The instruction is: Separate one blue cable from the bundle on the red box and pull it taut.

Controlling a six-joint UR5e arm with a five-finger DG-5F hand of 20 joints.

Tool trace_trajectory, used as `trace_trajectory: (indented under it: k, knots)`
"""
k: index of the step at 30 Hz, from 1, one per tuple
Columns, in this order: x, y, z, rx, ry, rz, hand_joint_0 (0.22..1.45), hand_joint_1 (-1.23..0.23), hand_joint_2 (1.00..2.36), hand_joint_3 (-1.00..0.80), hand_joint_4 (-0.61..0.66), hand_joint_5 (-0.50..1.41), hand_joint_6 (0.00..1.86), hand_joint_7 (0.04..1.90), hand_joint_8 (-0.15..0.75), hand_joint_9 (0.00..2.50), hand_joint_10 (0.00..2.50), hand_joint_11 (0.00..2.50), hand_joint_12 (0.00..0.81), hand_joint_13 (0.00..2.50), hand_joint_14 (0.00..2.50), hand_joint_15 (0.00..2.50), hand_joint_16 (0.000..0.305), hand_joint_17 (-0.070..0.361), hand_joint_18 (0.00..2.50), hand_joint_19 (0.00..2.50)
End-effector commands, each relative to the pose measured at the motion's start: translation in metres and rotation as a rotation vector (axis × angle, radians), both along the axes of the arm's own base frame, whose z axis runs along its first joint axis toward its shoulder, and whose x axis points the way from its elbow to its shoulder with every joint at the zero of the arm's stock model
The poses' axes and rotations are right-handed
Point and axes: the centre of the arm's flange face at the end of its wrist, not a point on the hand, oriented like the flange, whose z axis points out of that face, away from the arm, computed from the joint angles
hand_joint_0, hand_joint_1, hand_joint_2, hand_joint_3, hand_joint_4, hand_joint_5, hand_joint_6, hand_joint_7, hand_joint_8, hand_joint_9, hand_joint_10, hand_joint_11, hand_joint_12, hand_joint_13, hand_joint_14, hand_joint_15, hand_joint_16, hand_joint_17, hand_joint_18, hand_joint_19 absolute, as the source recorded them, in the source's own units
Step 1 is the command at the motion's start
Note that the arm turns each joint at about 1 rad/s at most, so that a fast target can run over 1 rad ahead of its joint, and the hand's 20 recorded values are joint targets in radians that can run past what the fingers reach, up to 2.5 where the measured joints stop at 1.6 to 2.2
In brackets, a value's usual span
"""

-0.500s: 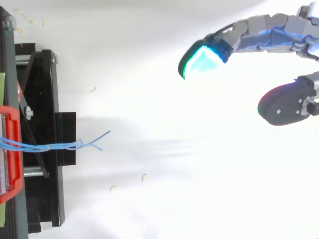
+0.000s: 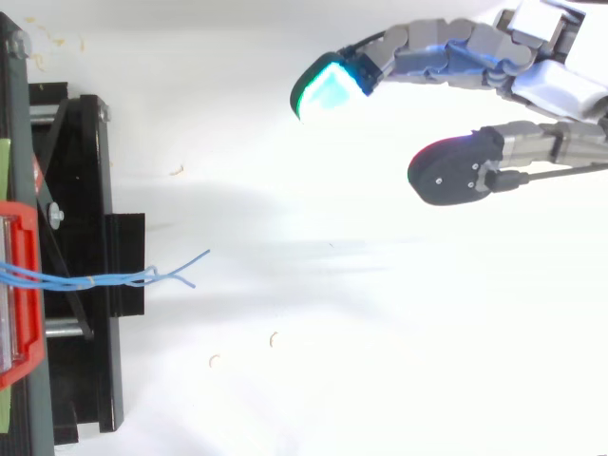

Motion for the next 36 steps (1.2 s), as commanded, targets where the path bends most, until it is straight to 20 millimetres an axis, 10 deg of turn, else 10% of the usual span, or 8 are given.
trace_trajectory:
  k: [1,21,36]
  knots:
    - [0.001,-0.001,0.000,-0.018,-0.005,-0.022,0.46,-0.59,1.00,-0.49,0.22,-0.22,0.50,0.72,0.293,0.35,0.00,0.08,0.389,0.22,0.00,0.04,0.062,0.139,0.17,0.03]
    - [0.103,0.007,-0.065,-0.004,0.015,-0.004,0.48,-0.58,1.00,-0.47,0.25,-0.20,0.50,0.74,0.304,0.43,0.00,0.11,0.380,0.26,0.00,0.04,0.059,0.132,0.23,0.05]
    - [0.123,0.024,-0.079,-0.101,-0.061,0.003,0.49,-0.58,1.00,-0.47,0.25,-0.20,0.50,0.75,0.304,0.44,0.00,0.14,0.377,0.26,0.00,0.03,0.058,0.130,0.23,0.06]
